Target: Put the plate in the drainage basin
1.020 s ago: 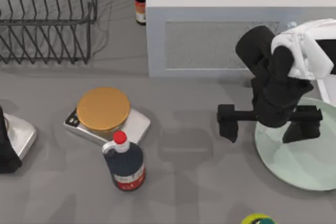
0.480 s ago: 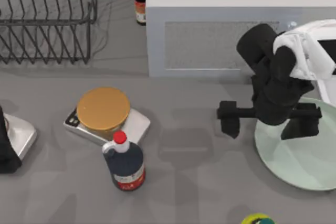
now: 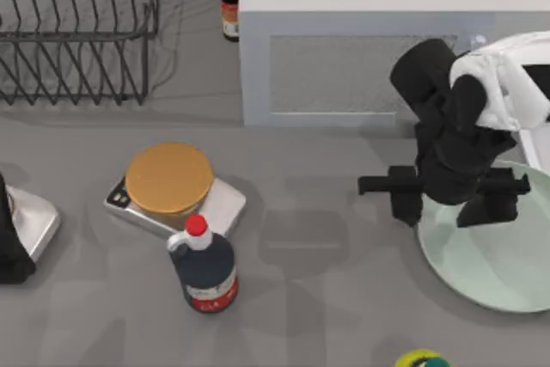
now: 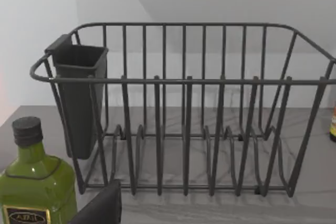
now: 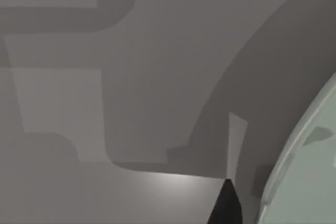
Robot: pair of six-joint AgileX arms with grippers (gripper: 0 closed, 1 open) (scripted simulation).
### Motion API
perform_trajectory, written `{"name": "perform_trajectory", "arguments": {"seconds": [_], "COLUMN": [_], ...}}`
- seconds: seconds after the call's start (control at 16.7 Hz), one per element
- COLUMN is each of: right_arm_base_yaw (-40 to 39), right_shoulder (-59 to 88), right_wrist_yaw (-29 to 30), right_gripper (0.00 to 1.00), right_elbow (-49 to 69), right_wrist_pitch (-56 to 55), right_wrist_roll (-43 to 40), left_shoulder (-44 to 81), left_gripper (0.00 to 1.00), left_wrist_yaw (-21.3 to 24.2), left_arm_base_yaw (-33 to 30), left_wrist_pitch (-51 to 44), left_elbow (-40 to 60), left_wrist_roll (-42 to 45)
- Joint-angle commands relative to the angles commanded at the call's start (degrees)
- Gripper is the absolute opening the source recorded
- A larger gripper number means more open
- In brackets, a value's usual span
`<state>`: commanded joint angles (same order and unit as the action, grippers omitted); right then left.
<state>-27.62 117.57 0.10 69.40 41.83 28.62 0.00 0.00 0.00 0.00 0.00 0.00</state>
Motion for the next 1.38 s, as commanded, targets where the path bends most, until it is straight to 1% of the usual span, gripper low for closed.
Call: {"name": "perform_trajectory", "arguments": {"seconds": [0.12,0.18,0.6,0.66,0.84,1.08,1.38], "right_arm_base_yaw": [0.0,0.0,0.0,0.9,0.77,0.79,2.17], "right_shoulder": [0.0,0.0,0.0,-4.11,-4.08,-4.63,-6.7], "right_wrist_yaw": [0.0,0.0,0.0,0.54,0.44,0.14,0.12], "right_gripper": [0.02,0.0,0.0,0.0,0.0,0.0,0.0], "right_elbow": [0.0,0.0,0.0,1.51,1.86,5.58,17.83], "right_wrist_pitch": [0.0,0.0,0.0,-0.26,1.61,11.98,31.38], "right_wrist_roll": [0.0,0.0,0.0,-0.25,-0.32,-0.74,-1.33], "left_shoulder": [0.0,0.0,0.0,0.0,0.0,0.0,0.0], "left_gripper": [1.0,1.0,1.0,1.0,1.0,1.0,1.0], "left_wrist_yaw": [0.0,0.0,0.0,0.0,0.0,0.0,0.0], "left_arm_base_yaw": [0.0,0.0,0.0,0.0,0.0,0.0,0.0], "left_wrist_pitch": [0.0,0.0,0.0,0.0,0.0,0.0,0.0], "left_elbow": [0.0,0.0,0.0,0.0,0.0,0.0,0.0], "left_wrist_roll": [0.0,0.0,0.0,0.0,0.0,0.0,0.0]}}
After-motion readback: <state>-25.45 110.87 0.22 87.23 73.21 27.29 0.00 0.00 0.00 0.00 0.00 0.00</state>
